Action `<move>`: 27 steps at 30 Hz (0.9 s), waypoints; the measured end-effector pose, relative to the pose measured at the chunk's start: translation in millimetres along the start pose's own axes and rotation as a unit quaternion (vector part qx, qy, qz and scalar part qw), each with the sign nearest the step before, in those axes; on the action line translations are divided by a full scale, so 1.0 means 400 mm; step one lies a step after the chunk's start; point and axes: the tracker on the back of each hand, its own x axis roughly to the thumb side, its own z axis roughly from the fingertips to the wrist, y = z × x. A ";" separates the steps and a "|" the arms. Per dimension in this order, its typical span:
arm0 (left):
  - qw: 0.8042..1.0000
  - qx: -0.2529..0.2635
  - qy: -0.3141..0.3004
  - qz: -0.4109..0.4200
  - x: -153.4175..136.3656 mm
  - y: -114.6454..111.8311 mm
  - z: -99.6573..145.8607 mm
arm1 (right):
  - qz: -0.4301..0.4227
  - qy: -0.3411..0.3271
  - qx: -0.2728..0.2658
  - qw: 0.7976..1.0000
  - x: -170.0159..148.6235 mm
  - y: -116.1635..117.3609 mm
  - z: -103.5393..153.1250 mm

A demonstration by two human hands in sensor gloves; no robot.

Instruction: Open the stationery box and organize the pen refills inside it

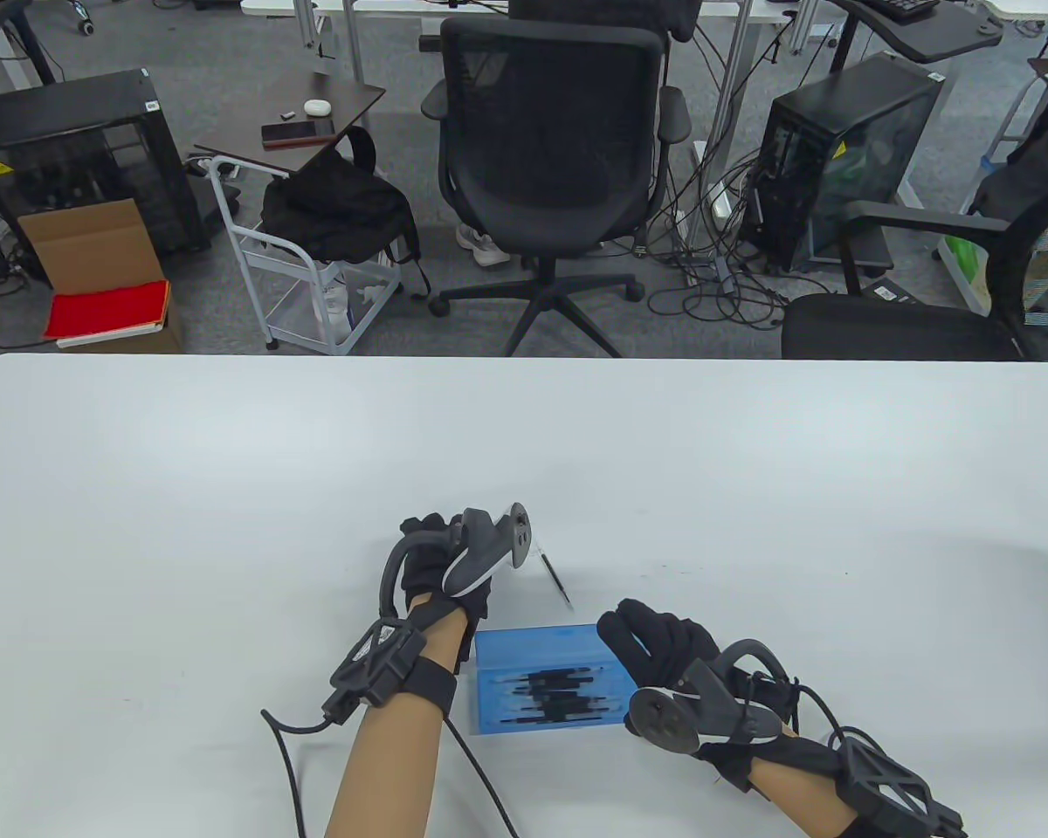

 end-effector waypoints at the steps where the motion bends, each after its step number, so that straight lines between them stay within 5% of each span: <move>1: 1.000 0.001 0.001 -0.001 -0.001 0.001 0.000 | 0.000 0.000 0.000 1.000 0.000 0.000 0.000; 27: 0.999 -0.015 -0.012 0.031 -0.027 -0.001 -0.001 | 0.005 0.003 -0.001 1.000 0.004 0.000 0.001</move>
